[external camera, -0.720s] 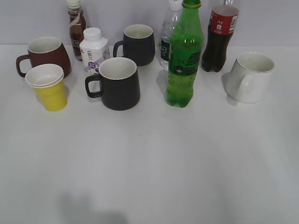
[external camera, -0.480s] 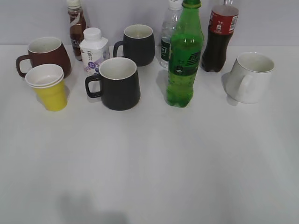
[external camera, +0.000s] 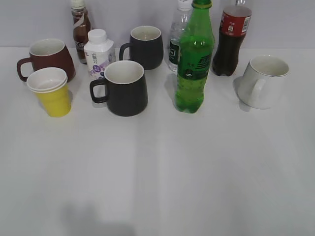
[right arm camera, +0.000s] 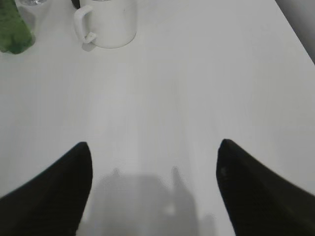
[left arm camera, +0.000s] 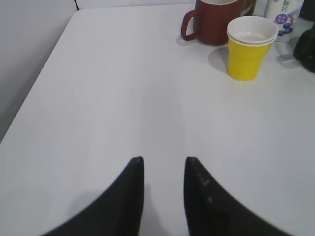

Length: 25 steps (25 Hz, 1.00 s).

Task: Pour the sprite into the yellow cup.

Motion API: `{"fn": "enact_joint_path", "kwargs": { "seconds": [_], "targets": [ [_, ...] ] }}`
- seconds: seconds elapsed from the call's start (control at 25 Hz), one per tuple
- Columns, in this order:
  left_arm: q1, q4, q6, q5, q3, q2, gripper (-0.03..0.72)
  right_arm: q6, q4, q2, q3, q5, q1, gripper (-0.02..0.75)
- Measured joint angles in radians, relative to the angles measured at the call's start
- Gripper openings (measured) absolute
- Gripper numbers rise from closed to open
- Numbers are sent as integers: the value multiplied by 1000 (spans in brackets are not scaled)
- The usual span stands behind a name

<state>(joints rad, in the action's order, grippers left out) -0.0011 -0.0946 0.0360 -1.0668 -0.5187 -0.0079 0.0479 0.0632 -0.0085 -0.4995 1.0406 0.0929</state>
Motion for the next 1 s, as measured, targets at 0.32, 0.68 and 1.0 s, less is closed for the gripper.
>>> {"fn": "enact_joint_path", "kwargs": {
  "seconds": [0.32, 0.68, 1.0],
  "targets": [
    [0, 0, 0, 0, 0, 0, 224, 0, 0, 0, 0, 0, 0, 588],
    [0, 0, 0, 0, 0, 0, 224, 0, 0, 0, 0, 1, 0, 588],
    [-17, 0, 0, 0, 0, 0, 224, 0, 0, 0, 0, 1, 0, 588]
  ]
}}
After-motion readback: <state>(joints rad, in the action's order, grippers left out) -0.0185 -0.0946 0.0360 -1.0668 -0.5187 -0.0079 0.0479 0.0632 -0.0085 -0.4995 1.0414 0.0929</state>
